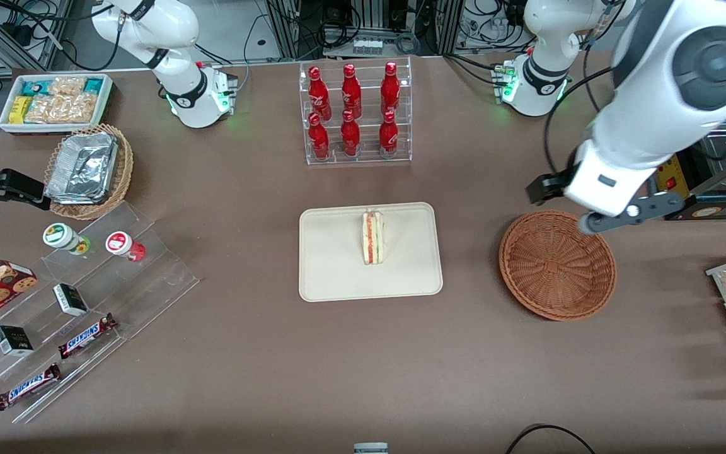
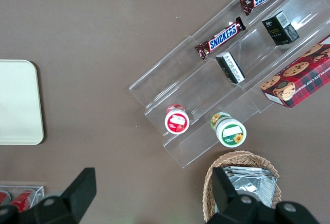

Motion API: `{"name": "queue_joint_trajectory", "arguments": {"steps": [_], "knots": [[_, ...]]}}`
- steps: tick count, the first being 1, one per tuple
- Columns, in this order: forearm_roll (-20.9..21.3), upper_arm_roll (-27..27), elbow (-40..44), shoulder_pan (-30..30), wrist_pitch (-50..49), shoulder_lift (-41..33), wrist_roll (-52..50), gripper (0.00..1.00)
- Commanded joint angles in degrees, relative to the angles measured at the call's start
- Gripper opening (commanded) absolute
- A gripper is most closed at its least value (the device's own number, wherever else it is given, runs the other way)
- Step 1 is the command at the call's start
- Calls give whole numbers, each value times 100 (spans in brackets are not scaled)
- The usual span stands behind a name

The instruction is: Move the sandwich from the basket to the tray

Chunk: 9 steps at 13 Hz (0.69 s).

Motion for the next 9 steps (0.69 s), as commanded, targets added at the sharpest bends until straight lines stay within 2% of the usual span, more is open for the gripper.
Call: {"name": "queue_joint_trajectory", "arguments": {"steps": [1,2,3,6,9], "knots": [[-138,-8,-447,375,-125,-599,755,100],[-155,18,-596,507,-134,-792,1158,100],[-164,314,-676,465,-221,-951,1545,100],[-559,1684,-860,-166,-336,-1390,2671,100],[-621,3010,-1579,-1123,-83,-1952,3165,100]]}}
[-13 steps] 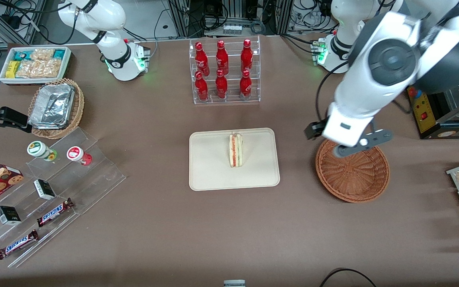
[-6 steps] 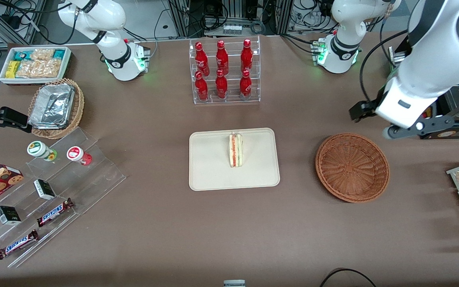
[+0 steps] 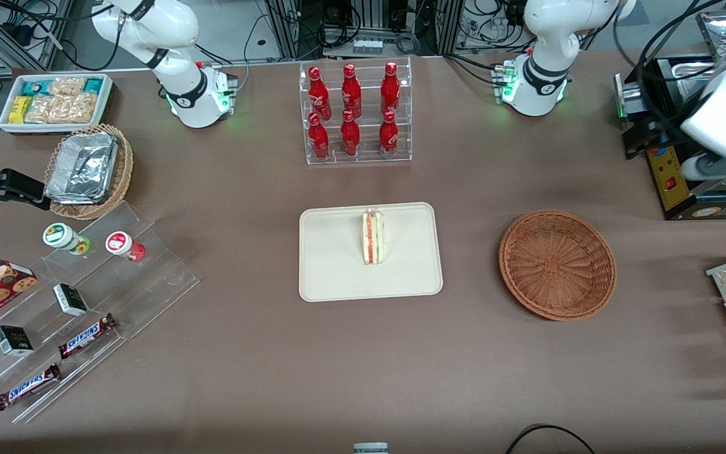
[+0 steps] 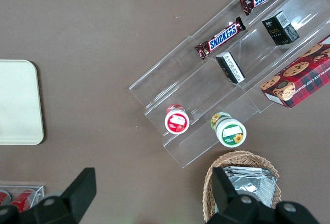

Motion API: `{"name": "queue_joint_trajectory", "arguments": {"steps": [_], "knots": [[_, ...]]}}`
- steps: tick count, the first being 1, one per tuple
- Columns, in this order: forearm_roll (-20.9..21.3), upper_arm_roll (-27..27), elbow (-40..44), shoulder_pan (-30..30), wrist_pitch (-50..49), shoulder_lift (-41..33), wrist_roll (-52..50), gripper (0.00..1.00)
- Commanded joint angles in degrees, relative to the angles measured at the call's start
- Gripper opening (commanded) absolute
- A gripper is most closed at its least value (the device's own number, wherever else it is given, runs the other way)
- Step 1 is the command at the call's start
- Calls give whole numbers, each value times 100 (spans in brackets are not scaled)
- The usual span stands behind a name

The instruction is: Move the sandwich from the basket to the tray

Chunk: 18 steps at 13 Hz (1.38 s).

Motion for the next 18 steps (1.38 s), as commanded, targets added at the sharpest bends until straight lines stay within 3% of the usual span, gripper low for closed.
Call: {"name": "queue_joint_trajectory", "arguments": {"steps": [1,7,11,18], "knots": [[-86,1003,-959,-915,407,-698,284,100],[-218,1260,-962,-1111,637,-814,311,100],[-218,1314,-235,-1156,603,-218,320,100],[-341,1375,-74,-1129,585,30,258,100]]}}
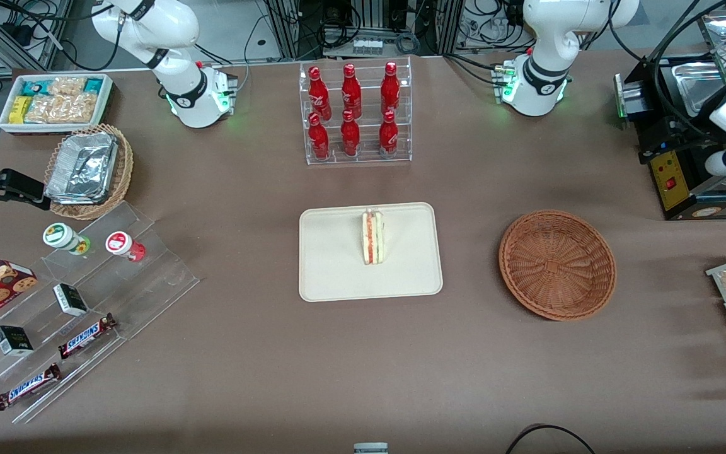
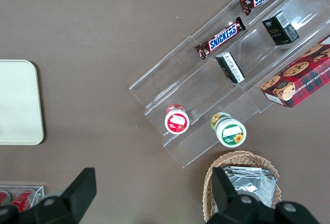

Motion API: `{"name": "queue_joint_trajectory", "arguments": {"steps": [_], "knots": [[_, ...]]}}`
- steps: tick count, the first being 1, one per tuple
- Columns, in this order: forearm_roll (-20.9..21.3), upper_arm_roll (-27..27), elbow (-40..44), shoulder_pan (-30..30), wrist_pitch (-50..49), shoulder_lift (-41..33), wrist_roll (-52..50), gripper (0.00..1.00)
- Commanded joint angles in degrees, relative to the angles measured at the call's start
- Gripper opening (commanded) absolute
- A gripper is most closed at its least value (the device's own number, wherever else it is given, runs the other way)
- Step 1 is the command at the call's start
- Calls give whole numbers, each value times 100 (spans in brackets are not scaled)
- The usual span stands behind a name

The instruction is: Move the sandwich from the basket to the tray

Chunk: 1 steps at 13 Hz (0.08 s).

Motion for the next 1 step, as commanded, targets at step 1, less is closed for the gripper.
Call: {"name": "queue_joint_trajectory", "arguments": {"steps": [1], "knots": [[-101,106,215,-63,-92,117,-2,100]]}}
